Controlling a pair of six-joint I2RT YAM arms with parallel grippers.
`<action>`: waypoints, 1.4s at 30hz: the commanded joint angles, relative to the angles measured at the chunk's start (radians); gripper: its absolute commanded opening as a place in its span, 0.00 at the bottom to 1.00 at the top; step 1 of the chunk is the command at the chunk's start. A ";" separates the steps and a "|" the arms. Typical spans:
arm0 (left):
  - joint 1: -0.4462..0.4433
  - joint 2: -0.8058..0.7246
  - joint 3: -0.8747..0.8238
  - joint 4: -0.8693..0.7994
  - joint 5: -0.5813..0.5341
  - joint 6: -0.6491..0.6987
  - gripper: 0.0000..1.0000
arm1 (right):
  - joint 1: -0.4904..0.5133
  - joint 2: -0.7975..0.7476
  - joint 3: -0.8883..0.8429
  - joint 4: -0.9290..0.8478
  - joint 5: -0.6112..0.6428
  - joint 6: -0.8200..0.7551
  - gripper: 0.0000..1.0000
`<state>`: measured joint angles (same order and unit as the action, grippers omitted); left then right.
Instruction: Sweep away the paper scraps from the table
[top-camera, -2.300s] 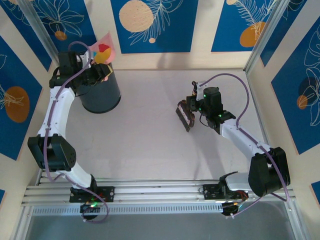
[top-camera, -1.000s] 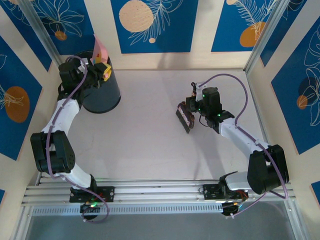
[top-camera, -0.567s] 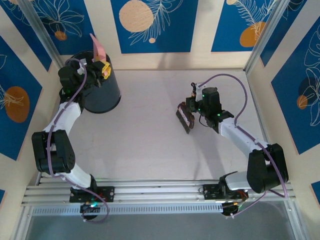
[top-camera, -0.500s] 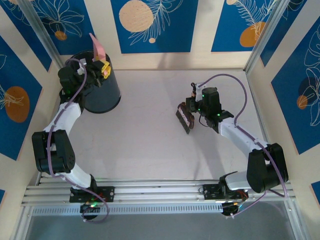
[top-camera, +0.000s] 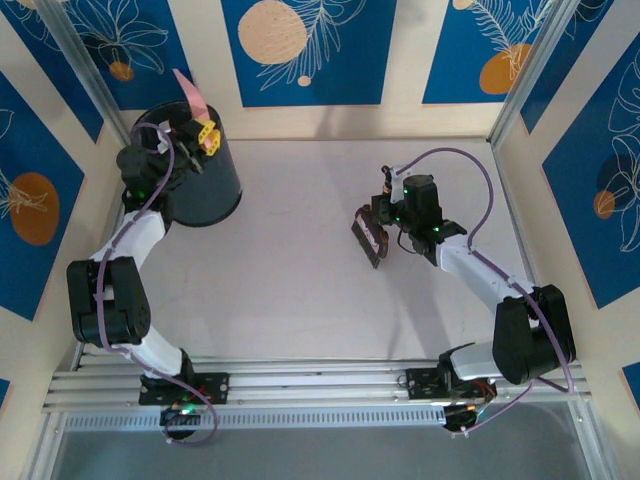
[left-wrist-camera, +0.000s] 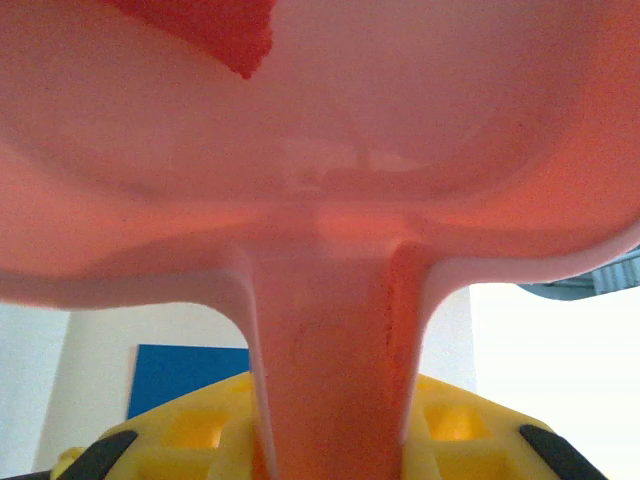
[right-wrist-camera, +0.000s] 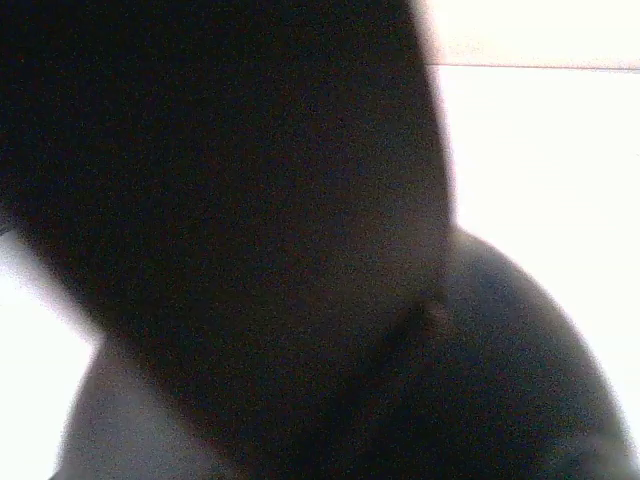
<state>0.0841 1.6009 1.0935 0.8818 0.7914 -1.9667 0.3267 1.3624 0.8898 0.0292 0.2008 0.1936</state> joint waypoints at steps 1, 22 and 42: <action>0.014 0.009 -0.019 0.140 -0.028 -0.083 0.00 | -0.003 0.002 0.035 0.018 -0.020 0.018 0.00; -0.010 0.068 -0.049 0.383 -0.088 -0.294 0.00 | 0.002 0.004 0.037 0.015 -0.015 0.016 0.00; -0.009 -0.066 0.050 -0.233 0.072 0.281 0.00 | -0.003 0.001 0.026 0.018 -0.015 0.017 0.00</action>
<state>0.0803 1.5951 1.0958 0.8356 0.8162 -1.8915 0.3267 1.3651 0.8902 0.0330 0.2012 0.1944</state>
